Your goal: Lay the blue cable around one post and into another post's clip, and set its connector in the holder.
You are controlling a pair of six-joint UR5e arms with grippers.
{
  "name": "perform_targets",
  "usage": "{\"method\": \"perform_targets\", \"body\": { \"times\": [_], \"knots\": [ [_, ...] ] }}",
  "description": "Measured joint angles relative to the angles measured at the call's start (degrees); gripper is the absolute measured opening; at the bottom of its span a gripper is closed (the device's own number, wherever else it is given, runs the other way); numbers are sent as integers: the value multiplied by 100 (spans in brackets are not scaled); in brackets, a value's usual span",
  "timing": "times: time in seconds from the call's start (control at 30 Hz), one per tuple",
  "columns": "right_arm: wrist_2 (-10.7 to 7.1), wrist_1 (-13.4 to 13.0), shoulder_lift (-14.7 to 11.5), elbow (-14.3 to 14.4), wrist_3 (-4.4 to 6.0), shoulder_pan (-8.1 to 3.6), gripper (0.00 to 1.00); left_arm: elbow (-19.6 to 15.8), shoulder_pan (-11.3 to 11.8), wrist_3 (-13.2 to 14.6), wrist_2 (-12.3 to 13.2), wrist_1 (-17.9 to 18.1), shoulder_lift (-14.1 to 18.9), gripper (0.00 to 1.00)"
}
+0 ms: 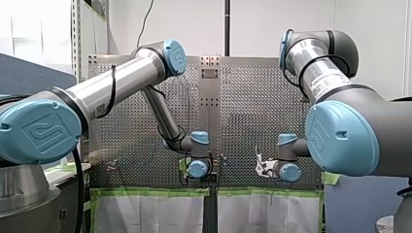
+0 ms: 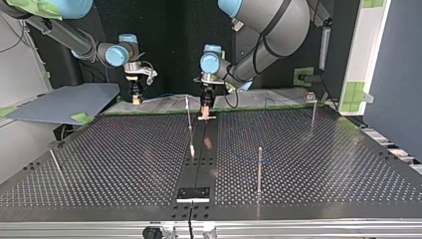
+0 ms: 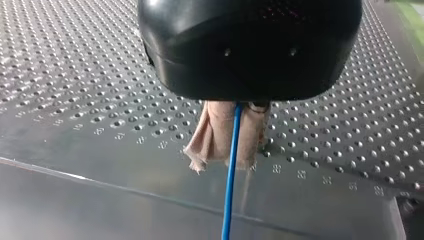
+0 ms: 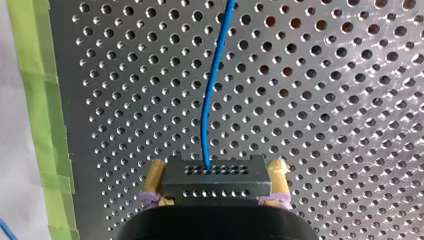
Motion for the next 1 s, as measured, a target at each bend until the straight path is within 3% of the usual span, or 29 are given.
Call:
{"method": "perform_targets", "body": {
  "times": [0.2,0.33,0.67,1.0],
  "knots": [
    [0,-8,2,-49,0,-16,0,-2,27,47,-265,-48,1,5],
    [0,-18,4,-62,-3,-30,0,-12,23,56,-313,-51,-24,5],
    [-7,-54,10,-112,41,-86,0,199,59,-111,-159,-31,-279,5],
    [0,-24,17,-202,65,-163,0,571,113,-132,-105,-336,-288,5]
  ]
}}
